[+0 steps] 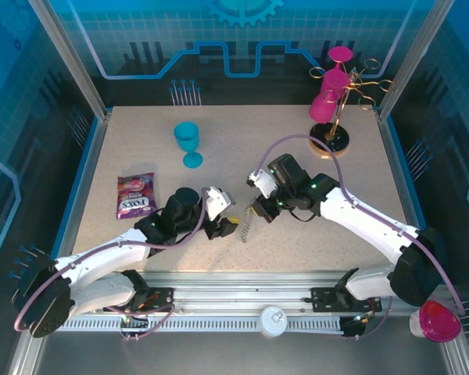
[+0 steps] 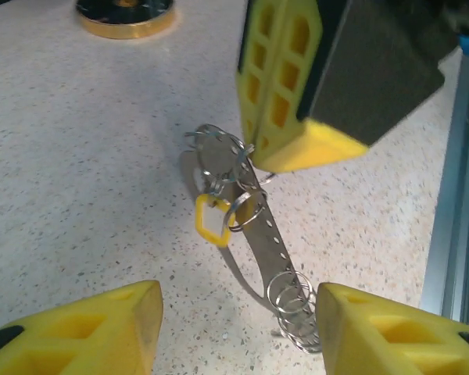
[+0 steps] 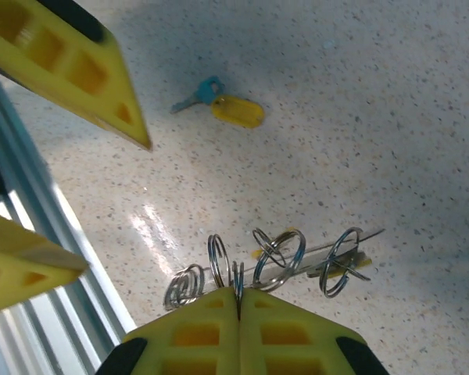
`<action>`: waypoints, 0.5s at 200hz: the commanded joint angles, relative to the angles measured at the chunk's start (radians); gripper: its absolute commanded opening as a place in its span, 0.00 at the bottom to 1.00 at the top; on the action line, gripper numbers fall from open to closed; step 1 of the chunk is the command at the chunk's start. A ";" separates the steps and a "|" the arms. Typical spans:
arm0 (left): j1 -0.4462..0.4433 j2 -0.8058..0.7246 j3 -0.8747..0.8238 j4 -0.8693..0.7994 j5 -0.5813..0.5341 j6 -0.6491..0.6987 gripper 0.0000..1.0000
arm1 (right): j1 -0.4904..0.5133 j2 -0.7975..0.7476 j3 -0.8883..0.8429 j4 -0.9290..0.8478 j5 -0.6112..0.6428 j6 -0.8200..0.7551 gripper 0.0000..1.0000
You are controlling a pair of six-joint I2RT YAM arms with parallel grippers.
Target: Put the keys on the keyring
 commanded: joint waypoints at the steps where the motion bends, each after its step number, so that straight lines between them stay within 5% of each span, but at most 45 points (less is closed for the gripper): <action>1: 0.008 0.001 0.023 0.090 0.053 0.077 0.57 | -0.007 -0.038 0.000 0.014 -0.065 -0.039 0.00; 55: 0.008 -0.001 0.005 0.122 0.160 0.148 0.68 | 0.004 -0.073 0.008 0.010 -0.081 -0.059 0.00; 100: 0.008 0.026 0.006 0.141 0.236 0.170 0.65 | 0.023 -0.075 0.021 0.004 -0.061 -0.051 0.00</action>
